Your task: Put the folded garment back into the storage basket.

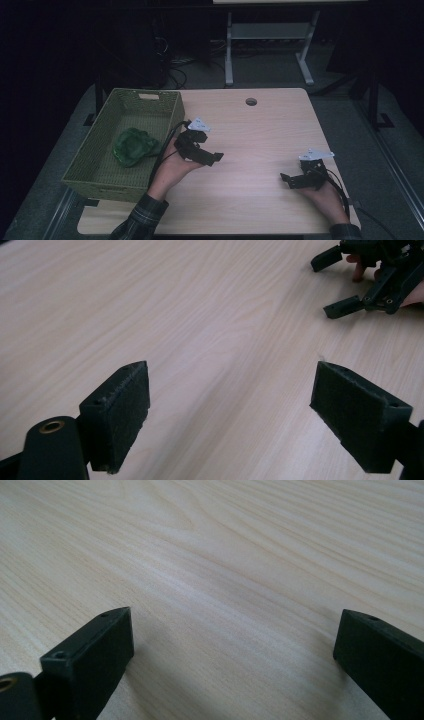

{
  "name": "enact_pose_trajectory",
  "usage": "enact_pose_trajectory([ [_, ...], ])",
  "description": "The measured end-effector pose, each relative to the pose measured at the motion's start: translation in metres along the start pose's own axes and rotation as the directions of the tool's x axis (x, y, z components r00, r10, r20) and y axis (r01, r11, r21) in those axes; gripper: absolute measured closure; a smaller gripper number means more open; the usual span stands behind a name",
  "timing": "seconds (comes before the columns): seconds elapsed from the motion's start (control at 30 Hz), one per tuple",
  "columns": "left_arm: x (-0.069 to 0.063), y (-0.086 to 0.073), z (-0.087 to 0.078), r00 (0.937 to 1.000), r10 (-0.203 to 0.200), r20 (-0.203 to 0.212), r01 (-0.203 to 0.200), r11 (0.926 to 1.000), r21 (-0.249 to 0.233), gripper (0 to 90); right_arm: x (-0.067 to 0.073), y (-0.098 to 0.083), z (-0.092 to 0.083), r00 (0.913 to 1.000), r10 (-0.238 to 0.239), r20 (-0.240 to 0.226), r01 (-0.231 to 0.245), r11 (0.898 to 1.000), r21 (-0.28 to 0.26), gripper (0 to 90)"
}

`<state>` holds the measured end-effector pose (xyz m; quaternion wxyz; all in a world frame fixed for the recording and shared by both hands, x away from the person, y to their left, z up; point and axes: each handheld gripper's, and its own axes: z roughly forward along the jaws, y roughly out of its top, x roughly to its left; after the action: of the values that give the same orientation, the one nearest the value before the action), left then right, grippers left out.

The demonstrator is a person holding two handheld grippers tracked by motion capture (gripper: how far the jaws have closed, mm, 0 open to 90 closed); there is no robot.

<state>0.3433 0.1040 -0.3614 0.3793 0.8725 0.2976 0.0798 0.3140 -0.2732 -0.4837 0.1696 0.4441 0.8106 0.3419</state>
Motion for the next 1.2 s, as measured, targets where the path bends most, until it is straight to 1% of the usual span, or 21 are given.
enact_pose_trajectory([
  [0.1, -0.003, -0.005, 0.010, 0.9999, 0.010, -0.001, -0.010, 0.9999, 0.003, 15.2, 0.000, 0.000, 0.000, 1.0000, 0.000, 0.000, 0.000, 1.000, 0.000, 2.3],
  [0.13, -0.003, -0.007, 0.014, 0.9999, 0.017, -0.004, -0.016, 0.9999, 0.002, 15.2, 0.000, 0.000, 0.000, 1.0000, 0.000, 0.000, 0.000, 1.000, 0.000, 2.3],
  [0.17, -0.005, -0.010, 0.018, 0.9999, 0.010, -0.012, -0.010, 1.0000, -0.003, 15.2, 0.000, 0.000, 0.000, 1.0000, 0.000, 0.000, 0.000, 1.000, 0.001, 2.3],
  [0.2, -0.005, -0.012, 0.020, 0.9996, 0.018, -0.019, -0.018, 0.9998, 0.000, 15.2, 0.000, 0.000, 0.000, 1.0000, 0.000, 0.000, 0.000, 1.000, 0.001, 2.3],
  [0.33, -0.006, -0.022, 0.032, 0.9993, 0.017, -0.034, -0.017, 0.9998, -0.008, 15.2, 0.000, 0.000, 0.000, 1.0000, 0.000, 0.000, 0.000, 1.000, 0.000, 2.3],
  [0.37, -0.006, -0.022, 0.032, 0.9993, 0.017, -0.034, -0.017, 0.9998, -0.008, 15.2, 0.000, 0.000, 0.000, 1.0000, 0.000, 0.000, 0.000, 1.000, 0.001, 2.3],
  [0.4, -0.006, -0.028, 0.040, 0.9988, 0.018, -0.044, -0.019, 0.9998, -0.010, 15.2, 0.000, 0.000, 0.000, 1.0000, 0.000, 0.000, 0.000, 1.000, 0.001, 2.3],
  [0.5, -0.004, -0.038, 0.051, 0.9981, 0.015, -0.060, -0.015, 0.9998, -0.009, 15.2, 0.000, 0.000, 0.000, 1.0000, -0.001, 0.000, 0.001, 1.000, 0.001, 2.2],
  [0.57, -0.004, -0.040, 0.054, 0.9979, 0.015, -0.063, -0.016, 0.9998, -0.008, 15.2, 0.000, 0.000, 0.000, 1.0000, -0.001, 0.000, 0.001, 1.000, 0.001, 2.3],
  [0.6, -0.003, -0.047, 0.060, 0.9973, 0.018, -0.072, -0.018, 0.9998, -0.004, 15.2, 0.000, 0.000, 0.000, 1.0000, -0.001, 0.000, 0.001, 1.000, 0.001, 2.3],
  [0.63, -0.003, -0.047, 0.060, 0.9973, 0.018, -0.072, -0.018, 0.9998, -0.004, 15.2, 0.000, 0.000, 0.000, 1.0000, -0.001, 0.000, 0.001, 1.000, 0.001, 2.3],
  [0.67, -0.002, -0.051, 0.065, 0.9963, 0.020, -0.083, -0.020, 0.9998, 0.000, 15.2, 0.000, 0.000, 0.000, 1.0000, 0.001, 0.000, -0.001, 1.000, 0.000, 2.3],
  [0.73, 0.000, -0.060, 0.074, 0.9943, 0.024, -0.104, -0.022, 0.9994, 0.026, 15.1, 0.000, 0.000, 0.000, 1.0000, 0.001, 0.000, -0.001, 1.000, 0.000, 2.3],
  [0.77, 0.000, -0.060, 0.074, 0.9943, 0.024, -0.104, -0.022, 0.9994, 0.026, 15.1, 0.000, 0.000, 0.000, 1.0000, 0.001, 0.000, -0.001, 1.000, 0.000, 2.3],
  [0.8, 0.003, -0.066, 0.080, 0.9922, 0.032, -0.120, -0.027, 0.9985, 0.047, 15.1, 0.000, 0.000, 0.000, 1.0000, 0.001, 0.000, -0.001, 1.000, 0.000, 2.3],
  [0.83, 0.003, -0.069, 0.083, 0.9921, 0.029, -0.122, -0.023, 0.9985, 0.050, 15.1, 0.000, 0.000, 0.000, 1.0000, 0.002, 0.000, -0.002, 1.000, 0.000, 2.3],
  [0.87, 0.004, -0.072, 0.086, 0.9938, 0.022, -0.109, -0.017, 0.9987, 0.047, 15.1, 0.000, 0.000, 0.000, 1.0000, 0.002, 0.000, -0.002, 1.000, 0.000, 2.3],
  [0.9, 0.004, -0.072, 0.086, 0.9938, 0.022, -0.109, -0.017, 0.9987, 0.047, 13.7, 0.000, 0.000, 0.000, 1.0000, 0.002, 0.000, -0.002, 1.000, 0.000, 2.3],
  [0.93, 0.005, -0.075, 0.086, 0.9929, 0.027, -0.116, -0.024, 0.9994, 0.025, 13.9, 0.000, 0.000, 0.000, 1.0000, 0.000, 0.000, 0.000, 1.000, 0.001, 2.3],
  [1.03, 0.005, -0.079, 0.087, 0.9936, 0.028, -0.109, -0.030, 0.9995, -0.011, 13.0, 0.000, 0.000, 0.000, 1.0000, 0.000, 0.000, 0.000, 1.000, 0.000, 2.3],
  [1.2, 0.005, -0.079, 0.087, 0.9934, 0.030, -0.110, -0.032, 0.9994, -0.013, 13.0, 0.000, 0.000, 0.000, 1.0000, 0.000, -0.001, 0.000, 1.000, 0.000, 2.3],
])
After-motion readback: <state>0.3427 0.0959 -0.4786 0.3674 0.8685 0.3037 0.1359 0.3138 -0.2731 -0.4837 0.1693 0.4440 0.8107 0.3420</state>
